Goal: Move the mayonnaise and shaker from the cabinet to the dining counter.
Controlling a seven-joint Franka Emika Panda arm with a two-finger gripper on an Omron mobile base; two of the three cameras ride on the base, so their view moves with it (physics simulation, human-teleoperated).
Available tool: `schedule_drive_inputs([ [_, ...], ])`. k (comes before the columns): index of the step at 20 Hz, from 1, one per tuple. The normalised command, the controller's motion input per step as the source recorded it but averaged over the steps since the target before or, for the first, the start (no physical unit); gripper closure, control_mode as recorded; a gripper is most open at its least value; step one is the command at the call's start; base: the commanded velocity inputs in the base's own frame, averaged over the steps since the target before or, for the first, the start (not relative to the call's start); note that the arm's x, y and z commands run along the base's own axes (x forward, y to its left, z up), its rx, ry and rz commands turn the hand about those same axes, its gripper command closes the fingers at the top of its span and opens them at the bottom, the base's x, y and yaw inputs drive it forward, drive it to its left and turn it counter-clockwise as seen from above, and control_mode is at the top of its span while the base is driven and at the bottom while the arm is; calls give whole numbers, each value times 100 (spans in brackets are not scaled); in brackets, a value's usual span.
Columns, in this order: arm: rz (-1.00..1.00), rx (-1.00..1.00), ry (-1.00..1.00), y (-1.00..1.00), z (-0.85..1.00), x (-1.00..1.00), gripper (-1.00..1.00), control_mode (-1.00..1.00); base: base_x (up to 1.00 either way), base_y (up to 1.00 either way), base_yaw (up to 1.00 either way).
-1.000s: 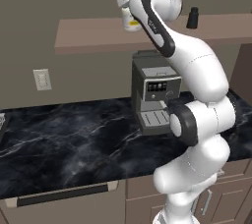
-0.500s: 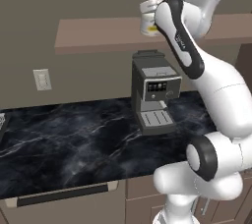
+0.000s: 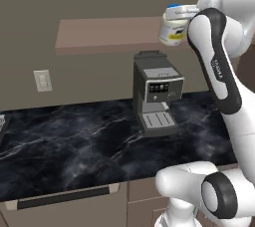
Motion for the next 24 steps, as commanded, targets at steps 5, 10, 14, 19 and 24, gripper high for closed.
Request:
schedule_drive_inputs([
  [5,0,0,7,-1,15,-100,100,-100,0,0,0],
  [10,0,0,7,0,-1,-100,100,-100,0,0,0],
  [14,5,0,1,3,-47,-93,100,-100,0,0,0],
  [19,10,0,0,8,-67,-74,100,-100,0,0,0],
  [24,10,0,0,10,-48,-48,100,-100,0,0,0],
])
